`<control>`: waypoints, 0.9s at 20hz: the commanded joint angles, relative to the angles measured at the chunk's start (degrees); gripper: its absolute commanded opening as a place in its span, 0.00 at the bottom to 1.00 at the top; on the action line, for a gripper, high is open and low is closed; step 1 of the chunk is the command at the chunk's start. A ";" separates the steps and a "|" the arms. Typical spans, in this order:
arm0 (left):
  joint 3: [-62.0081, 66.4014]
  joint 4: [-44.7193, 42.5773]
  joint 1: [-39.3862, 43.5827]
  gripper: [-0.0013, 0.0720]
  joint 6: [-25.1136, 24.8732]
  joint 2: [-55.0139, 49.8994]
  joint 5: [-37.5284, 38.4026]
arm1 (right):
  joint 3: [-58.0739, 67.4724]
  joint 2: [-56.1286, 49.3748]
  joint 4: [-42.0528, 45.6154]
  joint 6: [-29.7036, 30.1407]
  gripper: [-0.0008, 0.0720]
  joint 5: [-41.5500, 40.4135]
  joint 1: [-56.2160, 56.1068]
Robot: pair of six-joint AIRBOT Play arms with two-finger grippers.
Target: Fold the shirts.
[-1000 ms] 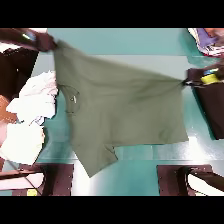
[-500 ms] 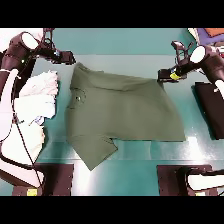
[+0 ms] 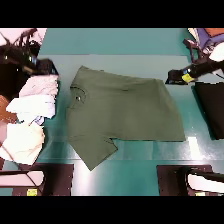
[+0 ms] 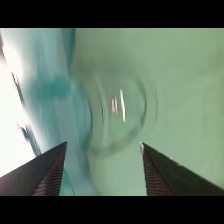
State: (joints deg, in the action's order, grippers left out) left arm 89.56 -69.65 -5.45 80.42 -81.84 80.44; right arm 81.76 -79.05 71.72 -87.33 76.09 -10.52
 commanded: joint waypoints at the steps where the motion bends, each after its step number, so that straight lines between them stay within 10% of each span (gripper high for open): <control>1: -21.07 -0.22 -0.87 0.77 0.20 12.57 -2.34 | -9.88 8.04 -11.28 4.35 0.41 1.46 3.74; 8: -56.81 7.50 -0.87 0.77 0.20 28.41 -9.16 | -21.79 19.06 -14.45 4.42 0.49 2.12 9.70; 18: -65.07 13.55 2.40 0.77 -2.82 28.68 -16.63 | -23.12 23.71 -15.17 4.44 0.47 2.12 12.79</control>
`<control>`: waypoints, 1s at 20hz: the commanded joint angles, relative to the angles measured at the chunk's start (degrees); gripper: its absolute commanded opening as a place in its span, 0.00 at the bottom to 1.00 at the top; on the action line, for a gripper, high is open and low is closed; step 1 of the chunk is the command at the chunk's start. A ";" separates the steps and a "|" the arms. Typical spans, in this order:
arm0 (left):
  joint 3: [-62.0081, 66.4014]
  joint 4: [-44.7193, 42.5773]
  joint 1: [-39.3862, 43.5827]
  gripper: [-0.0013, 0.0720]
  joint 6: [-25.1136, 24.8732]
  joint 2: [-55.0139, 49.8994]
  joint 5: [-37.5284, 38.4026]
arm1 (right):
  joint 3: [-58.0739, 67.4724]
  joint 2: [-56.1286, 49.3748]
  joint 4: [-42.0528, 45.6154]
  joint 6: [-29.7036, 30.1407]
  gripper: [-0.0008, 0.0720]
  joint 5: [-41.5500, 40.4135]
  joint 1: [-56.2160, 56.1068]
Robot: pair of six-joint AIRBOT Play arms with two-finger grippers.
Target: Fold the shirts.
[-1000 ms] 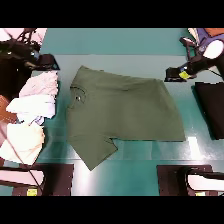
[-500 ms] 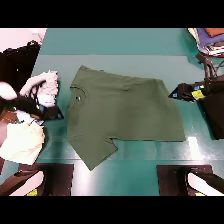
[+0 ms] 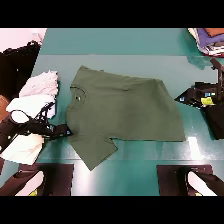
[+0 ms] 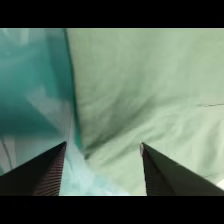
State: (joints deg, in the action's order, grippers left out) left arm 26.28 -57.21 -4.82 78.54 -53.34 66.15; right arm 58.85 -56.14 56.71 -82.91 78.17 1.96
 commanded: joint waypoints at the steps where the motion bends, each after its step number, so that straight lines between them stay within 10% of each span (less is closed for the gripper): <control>1: -1.90 1.09 2.95 0.77 -0.94 0.17 -3.30 | -0.22 0.81 -0.15 0.02 0.47 -0.02 0.31; 2: -1.90 1.14 3.76 0.77 -0.83 0.17 -3.98 | -0.22 0.81 -0.11 0.02 0.47 -0.02 0.31; 5: -1.88 2.43 4.07 0.06 -0.55 0.17 -4.15 | -0.22 0.81 0.44 0.02 0.47 0.76 0.31; 12: 6.86 1.66 4.07 0.05 -1.27 0.20 1.01 | -6.60 2.43 11.37 -0.57 0.47 7.43 3.89; 20: 8.83 1.81 4.07 0.05 -1.22 0.20 -0.42 | -27.87 4.50 11.98 2.64 0.48 4.04 33.44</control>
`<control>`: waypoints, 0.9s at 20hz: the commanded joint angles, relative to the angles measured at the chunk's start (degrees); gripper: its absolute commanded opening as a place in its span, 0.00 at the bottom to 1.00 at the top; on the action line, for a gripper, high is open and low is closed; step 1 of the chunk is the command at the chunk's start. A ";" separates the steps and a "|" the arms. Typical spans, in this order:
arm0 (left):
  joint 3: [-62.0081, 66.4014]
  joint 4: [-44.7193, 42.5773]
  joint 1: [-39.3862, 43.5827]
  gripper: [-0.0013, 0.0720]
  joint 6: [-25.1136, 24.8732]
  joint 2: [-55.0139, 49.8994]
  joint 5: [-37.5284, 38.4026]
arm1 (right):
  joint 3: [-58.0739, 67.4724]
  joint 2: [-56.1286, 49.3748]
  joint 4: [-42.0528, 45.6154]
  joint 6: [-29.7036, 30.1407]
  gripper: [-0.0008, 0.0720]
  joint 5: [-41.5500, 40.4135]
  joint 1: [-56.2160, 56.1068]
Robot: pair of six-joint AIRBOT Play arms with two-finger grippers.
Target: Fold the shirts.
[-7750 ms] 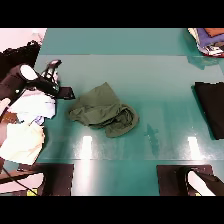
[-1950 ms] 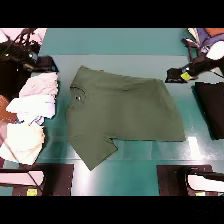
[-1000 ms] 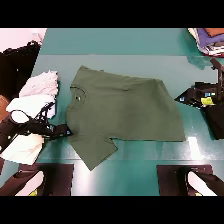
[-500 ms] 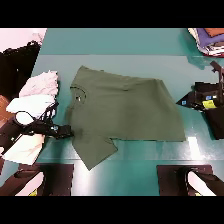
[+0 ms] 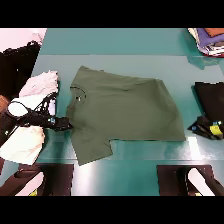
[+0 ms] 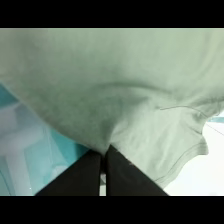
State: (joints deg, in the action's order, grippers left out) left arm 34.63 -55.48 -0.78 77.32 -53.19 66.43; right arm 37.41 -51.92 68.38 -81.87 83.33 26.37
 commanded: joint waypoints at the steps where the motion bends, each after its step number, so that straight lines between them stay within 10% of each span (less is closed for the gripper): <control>1: 0.48 0.26 0.02 0.05 0.02 0.04 -1.25 | -8.31 0.28 0.13 1.62 0.48 -2.10 10.84; 14: 0.48 0.26 0.02 0.05 0.02 0.02 -2.71 | -13.09 -5.66 -8.92 1.84 0.42 -14.38 -2.49; 16: 0.72 0.13 0.02 0.05 -0.02 0.04 -2.34 | -12.44 -8.09 -8.74 3.08 0.03 -14.32 -5.68; 18: 3.54 -1.11 0.02 0.05 0.02 0.07 0.02 | -9.33 -8.85 -8.74 3.08 0.03 -12.52 -8.70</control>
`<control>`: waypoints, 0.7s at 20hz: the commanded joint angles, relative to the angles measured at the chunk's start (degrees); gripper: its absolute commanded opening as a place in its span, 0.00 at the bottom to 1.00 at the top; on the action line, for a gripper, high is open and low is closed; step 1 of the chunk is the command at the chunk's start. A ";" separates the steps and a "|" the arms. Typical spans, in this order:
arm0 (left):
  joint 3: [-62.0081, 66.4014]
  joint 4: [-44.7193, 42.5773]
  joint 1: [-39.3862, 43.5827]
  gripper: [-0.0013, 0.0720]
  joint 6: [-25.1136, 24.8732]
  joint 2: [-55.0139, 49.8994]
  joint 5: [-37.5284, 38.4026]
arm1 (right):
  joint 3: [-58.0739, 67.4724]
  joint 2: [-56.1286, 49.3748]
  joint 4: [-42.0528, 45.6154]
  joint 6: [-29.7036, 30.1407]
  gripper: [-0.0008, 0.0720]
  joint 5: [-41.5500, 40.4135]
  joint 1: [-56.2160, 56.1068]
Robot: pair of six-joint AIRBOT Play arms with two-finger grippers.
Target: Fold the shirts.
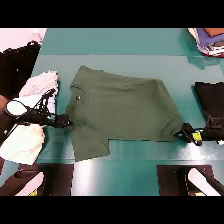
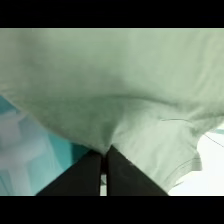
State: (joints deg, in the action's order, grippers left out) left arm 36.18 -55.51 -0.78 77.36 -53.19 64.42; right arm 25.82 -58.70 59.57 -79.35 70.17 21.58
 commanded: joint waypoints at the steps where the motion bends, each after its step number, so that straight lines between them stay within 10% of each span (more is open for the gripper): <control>1: 4.66 -2.40 0.02 0.05 0.11 0.57 3.50 | 4.92 -1.29 0.02 0.55 0.03 2.14 -5.46; 14: 80.21 -7.02 0.02 0.05 0.68 4.57 10.25 | 65.42 18.91 0.63 -2.21 0.03 -4.20 -12.07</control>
State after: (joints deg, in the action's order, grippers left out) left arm 100.33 -62.11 -0.75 77.93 -48.71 76.27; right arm 78.78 -42.24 59.94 -81.30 68.51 9.85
